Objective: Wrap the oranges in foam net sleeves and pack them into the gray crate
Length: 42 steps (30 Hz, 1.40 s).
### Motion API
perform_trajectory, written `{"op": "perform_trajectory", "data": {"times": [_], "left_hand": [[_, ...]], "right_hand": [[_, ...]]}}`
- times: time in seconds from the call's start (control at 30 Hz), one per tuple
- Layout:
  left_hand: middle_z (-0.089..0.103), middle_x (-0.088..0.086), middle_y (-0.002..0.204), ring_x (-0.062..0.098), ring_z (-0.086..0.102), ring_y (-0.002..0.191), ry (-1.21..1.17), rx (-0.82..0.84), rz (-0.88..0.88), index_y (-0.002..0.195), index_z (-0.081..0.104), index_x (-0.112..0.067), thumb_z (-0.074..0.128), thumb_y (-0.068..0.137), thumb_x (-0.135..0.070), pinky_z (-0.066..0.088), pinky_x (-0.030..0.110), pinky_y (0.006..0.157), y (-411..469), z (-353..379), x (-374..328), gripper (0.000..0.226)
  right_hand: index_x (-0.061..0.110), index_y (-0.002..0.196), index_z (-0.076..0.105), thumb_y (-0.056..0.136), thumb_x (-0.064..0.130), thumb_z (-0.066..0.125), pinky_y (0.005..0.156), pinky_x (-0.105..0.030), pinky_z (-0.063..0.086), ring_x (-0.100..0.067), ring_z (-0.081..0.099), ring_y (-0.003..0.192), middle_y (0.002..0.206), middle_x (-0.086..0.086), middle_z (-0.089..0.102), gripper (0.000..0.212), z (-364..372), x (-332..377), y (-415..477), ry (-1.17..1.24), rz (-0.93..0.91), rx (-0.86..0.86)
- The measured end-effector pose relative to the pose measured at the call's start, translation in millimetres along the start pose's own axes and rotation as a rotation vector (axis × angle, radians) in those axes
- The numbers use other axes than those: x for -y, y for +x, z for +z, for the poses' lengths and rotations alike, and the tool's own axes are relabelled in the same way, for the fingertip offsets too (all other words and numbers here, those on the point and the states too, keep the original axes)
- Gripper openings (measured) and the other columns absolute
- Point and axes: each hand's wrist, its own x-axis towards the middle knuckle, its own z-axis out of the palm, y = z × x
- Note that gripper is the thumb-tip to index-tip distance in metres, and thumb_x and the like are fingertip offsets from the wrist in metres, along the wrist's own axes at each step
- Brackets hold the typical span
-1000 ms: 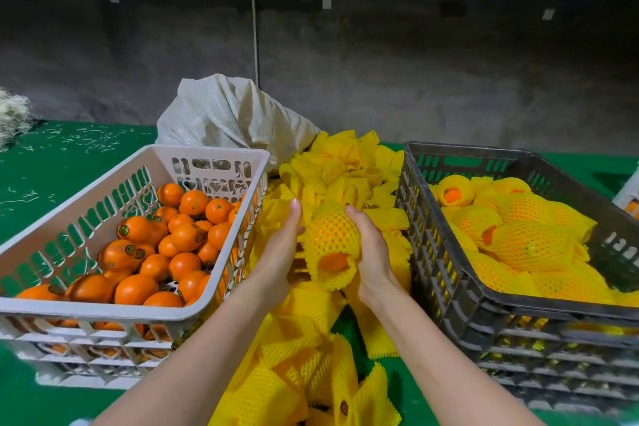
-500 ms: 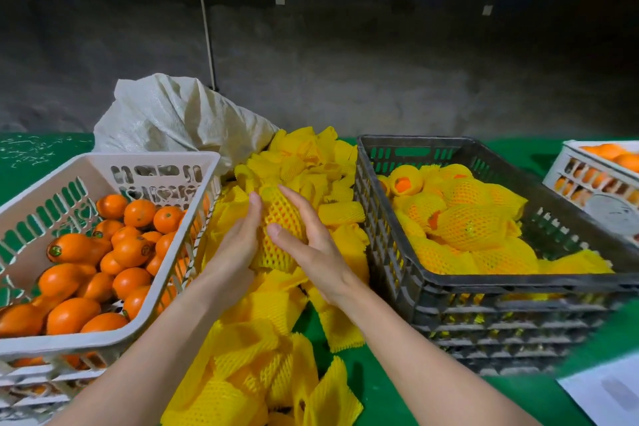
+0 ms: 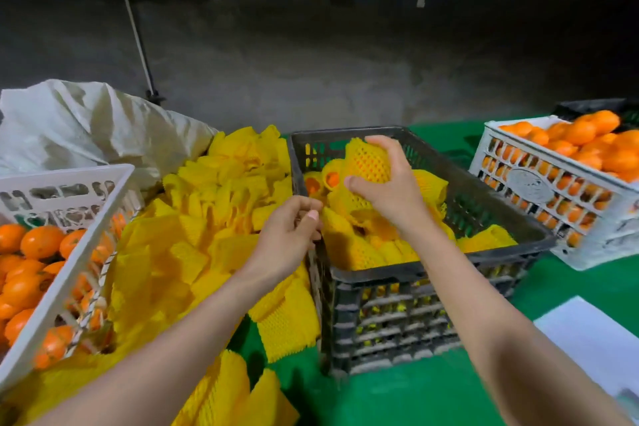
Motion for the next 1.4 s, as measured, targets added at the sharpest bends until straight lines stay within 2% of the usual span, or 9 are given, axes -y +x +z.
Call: {"op": "perform_trajectory", "data": {"times": [0.17,0.27,0.4,0.53,0.73,0.87,1.03,1.23,1.4], "left_hand": [[0.057,-0.01,0.075,0.015,0.058,0.061,0.354,0.204,0.121,0.094,0.056,-0.024,0.05,0.097,-0.012,0.046,0.032,0.059,22.4,40.5,1.0,0.014],[0.057,-0.01,0.073,0.006,0.054,0.064,0.469,0.211,0.145,0.097,0.062,-0.02,0.053,0.095,-0.013,0.038,0.019,0.053,24.9,51.5,5.2,0.013],[0.061,-0.008,0.072,0.006,0.056,0.06,0.416,0.218,0.114,0.093,0.058,-0.024,0.051,0.096,-0.011,0.04,0.019,0.049,25.1,46.5,2.0,0.015],[0.064,-0.001,0.074,0.002,0.056,0.052,0.197,0.179,0.016,0.096,0.061,-0.016,0.048,0.097,-0.007,0.044,0.019,0.048,23.9,32.7,-6.1,0.015],[0.062,0.0,0.069,-0.001,0.053,0.046,0.024,-0.053,-0.133,0.091,0.061,-0.016,0.048,0.097,-0.005,0.041,0.014,0.045,17.5,-26.8,-2.7,0.018],[0.06,0.004,0.068,0.0,0.051,0.042,0.006,-0.181,-0.225,0.097,0.061,-0.008,0.048,0.097,-0.003,0.039,0.016,0.044,1.6,-76.6,14.6,0.013],[0.063,0.003,0.071,0.006,0.055,0.051,0.065,-0.26,-0.32,0.088,0.061,-0.015,0.048,0.098,-0.006,0.041,0.021,0.049,-34.9,-127.1,39.9,0.018],[0.064,0.002,0.073,0.011,0.056,0.058,0.116,-0.319,-0.38,0.095,0.063,-0.011,0.052,0.096,-0.008,0.043,0.025,0.053,-78.7,-168.0,56.8,0.011],[0.065,0.013,0.11,0.018,0.06,0.097,0.286,-0.244,-0.347,0.115,0.059,-0.007,0.064,0.089,-0.007,0.049,0.034,0.086,-89.7,-188.8,54.1,0.026]], "right_hand": [[0.034,0.114,0.042,0.075,0.028,0.073,0.086,-0.04,0.041,-0.033,0.048,0.109,0.111,-0.005,0.047,0.05,-68.2,-47.7,26.9,-0.457,0.311,-0.088],[0.035,0.121,0.04,0.078,0.033,0.071,0.081,-0.04,0.043,-0.038,0.052,0.101,0.125,-0.014,0.04,0.053,-83.3,-67.9,32.7,-0.565,0.437,-0.022],[0.032,0.141,0.028,0.085,0.037,0.062,0.103,-0.051,0.03,-0.043,0.031,0.13,0.145,-0.016,0.025,0.065,-84.4,-81.7,37.0,-0.702,0.477,0.092],[0.023,0.141,0.034,0.093,0.029,0.053,0.112,-0.056,0.01,-0.03,0.02,0.141,0.151,-0.011,0.029,0.052,-69.7,-67.3,33.1,-0.803,0.316,0.053],[0.009,0.114,0.062,0.091,0.014,0.056,0.096,-0.033,0.043,-0.019,0.056,0.111,0.117,-0.005,0.063,0.024,5.7,8.3,-17.6,-0.338,-0.223,0.037],[0.007,0.111,0.062,0.09,0.011,0.056,0.091,-0.033,0.045,-0.021,0.056,0.107,0.115,-0.008,0.063,0.023,87.7,20.0,-66.2,-0.238,-0.301,0.433],[0.001,0.112,0.054,0.088,0.007,0.052,0.092,-0.04,0.046,-0.039,0.051,0.113,0.122,-0.024,0.054,0.024,181.3,-28.5,-101.0,-0.573,-0.014,0.969],[0.008,0.125,0.044,0.088,0.008,0.055,0.092,-0.034,0.043,-0.029,0.051,0.119,0.128,-0.015,0.053,0.039,236.6,-62.9,-120.3,-0.446,0.242,0.767],[0.012,0.109,0.05,0.08,0.006,0.058,0.079,-0.036,0.04,-0.028,0.055,0.101,0.105,-0.011,0.06,0.031,228.0,-7.4,-88.8,-0.378,-0.032,0.447]]}}
